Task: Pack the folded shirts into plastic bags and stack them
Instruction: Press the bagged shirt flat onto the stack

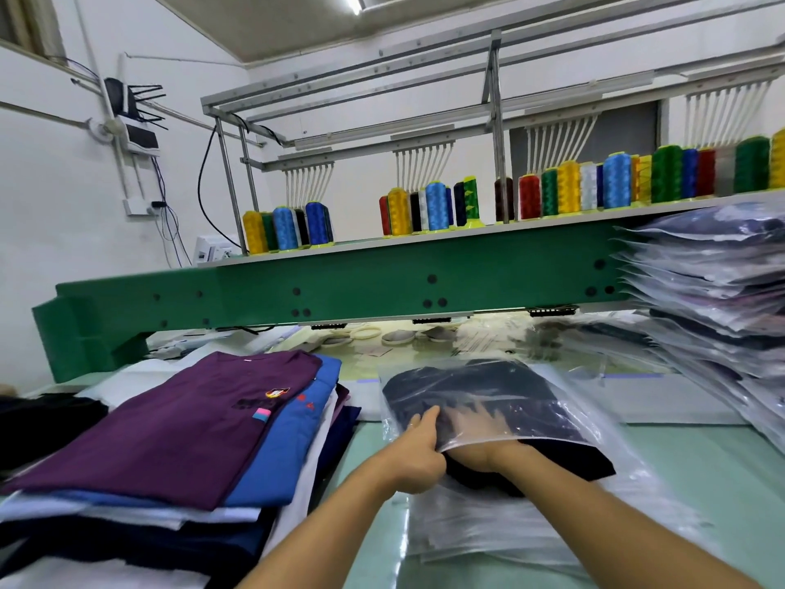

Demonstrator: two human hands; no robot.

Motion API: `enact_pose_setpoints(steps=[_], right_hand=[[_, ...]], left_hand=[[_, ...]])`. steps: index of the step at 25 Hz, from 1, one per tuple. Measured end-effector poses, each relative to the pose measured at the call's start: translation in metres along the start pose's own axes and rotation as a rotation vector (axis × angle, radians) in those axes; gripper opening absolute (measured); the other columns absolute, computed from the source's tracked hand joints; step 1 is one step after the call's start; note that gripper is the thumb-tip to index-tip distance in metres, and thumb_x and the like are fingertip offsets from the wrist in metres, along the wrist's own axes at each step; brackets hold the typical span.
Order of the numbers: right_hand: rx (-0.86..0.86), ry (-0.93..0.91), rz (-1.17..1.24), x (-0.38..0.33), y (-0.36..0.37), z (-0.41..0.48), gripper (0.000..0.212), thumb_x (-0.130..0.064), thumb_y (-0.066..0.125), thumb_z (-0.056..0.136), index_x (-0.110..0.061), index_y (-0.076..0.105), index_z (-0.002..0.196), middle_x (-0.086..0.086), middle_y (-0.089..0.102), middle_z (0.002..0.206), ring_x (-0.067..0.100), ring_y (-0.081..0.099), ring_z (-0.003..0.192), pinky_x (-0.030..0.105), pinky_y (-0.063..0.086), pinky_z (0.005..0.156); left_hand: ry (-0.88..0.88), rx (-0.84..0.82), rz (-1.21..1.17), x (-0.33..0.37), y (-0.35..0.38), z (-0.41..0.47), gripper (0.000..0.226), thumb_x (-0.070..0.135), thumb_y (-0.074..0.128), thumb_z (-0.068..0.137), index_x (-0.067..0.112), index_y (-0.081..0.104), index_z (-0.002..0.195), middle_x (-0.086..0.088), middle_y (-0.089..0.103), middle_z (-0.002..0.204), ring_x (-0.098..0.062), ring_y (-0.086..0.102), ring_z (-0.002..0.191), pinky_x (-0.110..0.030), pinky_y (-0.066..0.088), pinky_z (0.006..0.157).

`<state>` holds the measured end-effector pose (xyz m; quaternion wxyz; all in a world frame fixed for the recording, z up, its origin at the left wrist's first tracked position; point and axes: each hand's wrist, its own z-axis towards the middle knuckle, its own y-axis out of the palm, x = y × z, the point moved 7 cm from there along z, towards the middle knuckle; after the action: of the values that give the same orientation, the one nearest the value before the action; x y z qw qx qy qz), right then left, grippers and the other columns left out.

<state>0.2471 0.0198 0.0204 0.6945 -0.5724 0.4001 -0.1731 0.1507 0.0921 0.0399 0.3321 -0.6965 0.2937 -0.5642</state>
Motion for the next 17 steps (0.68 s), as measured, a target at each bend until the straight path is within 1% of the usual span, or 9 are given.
enact_pose_setpoints(steps=[2, 4, 5, 7, 10, 12, 14, 16, 17], right_hand=[[-0.039, -0.114, 0.521, -0.013, -0.002, -0.011, 0.028, -0.033, 0.058, 0.094, -0.022, 0.065, 0.119, 0.005, 0.069, 0.117, 0.025, 0.063, 0.115, 0.042, 0.050, 0.099], [-0.096, -0.088, 0.743, -0.008, -0.007, -0.020, 0.022, -0.020, 0.061, 0.093, -0.017, 0.073, 0.110, 0.005, 0.075, 0.108, 0.022, 0.070, 0.103, 0.038, 0.055, 0.096], [-0.105, -0.085, 0.706, -0.003, -0.011, -0.024, 0.022, -0.018, 0.059, 0.095, -0.017, 0.074, 0.111, 0.002, 0.075, 0.110, 0.019, 0.070, 0.105, 0.031, 0.054, 0.096], [-0.095, -0.110, 0.376, 0.013, -0.017, -0.030, 0.028, -0.018, 0.049, 0.101, -0.024, 0.068, 0.120, -0.003, 0.067, 0.126, 0.016, 0.061, 0.117, 0.020, 0.045, 0.101], [-0.255, 0.029, -0.200, 0.063, 0.000, -0.041, 0.053, -0.056, 0.036, 0.100, -0.047, 0.029, 0.152, -0.003, 0.017, 0.167, 0.026, 0.015, 0.153, 0.042, 0.011, 0.123], [-0.218, 0.078, -0.362, 0.089, 0.000, -0.051, 0.061, -0.065, 0.026, 0.100, -0.049, 0.008, 0.156, -0.001, -0.009, 0.168, 0.029, -0.012, 0.154, 0.048, -0.004, 0.124], [-0.100, 0.093, -0.471, 0.097, -0.009, -0.059, 0.059, -0.043, 0.028, 0.107, -0.035, 0.005, 0.160, 0.007, -0.014, 0.167, 0.031, -0.015, 0.153, 0.046, -0.001, 0.126], [-0.040, 0.083, -0.513, 0.093, -0.016, -0.068, 0.066, -0.017, 0.039, 0.104, -0.022, 0.007, 0.161, 0.011, -0.007, 0.168, 0.032, -0.006, 0.155, 0.044, 0.005, 0.126], [-0.014, 0.069, -0.491, 0.089, -0.017, -0.072, 0.067, -0.015, 0.042, 0.102, -0.019, 0.010, 0.161, 0.011, -0.001, 0.168, 0.031, 0.000, 0.155, 0.043, 0.009, 0.126]], left_hand=[[-0.009, 0.015, 0.021, 0.002, -0.001, 0.000, 0.089, -0.001, 0.038, 0.088, 0.023, -0.005, 0.162, -0.007, -0.006, 0.170, -0.031, 0.013, 0.155, -0.044, 0.027, 0.122], [-0.037, 0.016, 0.071, 0.002, -0.001, 0.001, 0.089, 0.002, 0.039, 0.089, 0.023, -0.007, 0.162, -0.009, -0.011, 0.169, -0.031, 0.008, 0.156, -0.042, 0.019, 0.124], [-0.056, 0.006, 0.106, 0.001, 0.001, 0.001, 0.089, 0.004, 0.039, 0.089, 0.023, -0.008, 0.162, -0.010, -0.013, 0.169, -0.032, 0.008, 0.156, -0.042, 0.019, 0.124], [-0.092, -0.013, 0.213, -0.004, 0.004, 0.001, 0.089, 0.008, 0.040, 0.091, 0.028, -0.010, 0.161, -0.011, -0.013, 0.169, -0.037, 0.012, 0.154, -0.043, 0.024, 0.122], [-0.117, -0.028, 0.410, -0.011, 0.007, 0.001, 0.089, 0.009, 0.044, 0.094, 0.035, -0.009, 0.160, -0.006, -0.008, 0.170, -0.046, 0.007, 0.152, -0.054, 0.025, 0.121], [-0.098, -0.036, 0.562, -0.010, 0.009, -0.003, 0.090, 0.005, 0.048, 0.096, 0.035, -0.005, 0.161, -0.001, -0.008, 0.170, -0.042, -0.003, 0.154, -0.057, 0.023, 0.121], [-0.054, -0.022, 0.686, -0.003, 0.010, -0.006, 0.085, 0.004, 0.050, 0.095, 0.031, 0.005, 0.162, 0.001, -0.003, 0.170, -0.036, -0.001, 0.155, -0.055, 0.025, 0.120], [0.022, -0.019, 0.723, 0.007, 0.011, -0.009, 0.080, 0.003, 0.052, 0.093, 0.024, 0.014, 0.161, 0.000, 0.005, 0.170, -0.033, 0.008, 0.154, -0.052, 0.028, 0.119], [0.072, -0.036, 0.703, 0.011, 0.014, -0.011, 0.081, 0.005, 0.054, 0.091, 0.022, 0.015, 0.161, -0.001, 0.009, 0.169, -0.032, 0.011, 0.154, -0.050, 0.028, 0.120]])
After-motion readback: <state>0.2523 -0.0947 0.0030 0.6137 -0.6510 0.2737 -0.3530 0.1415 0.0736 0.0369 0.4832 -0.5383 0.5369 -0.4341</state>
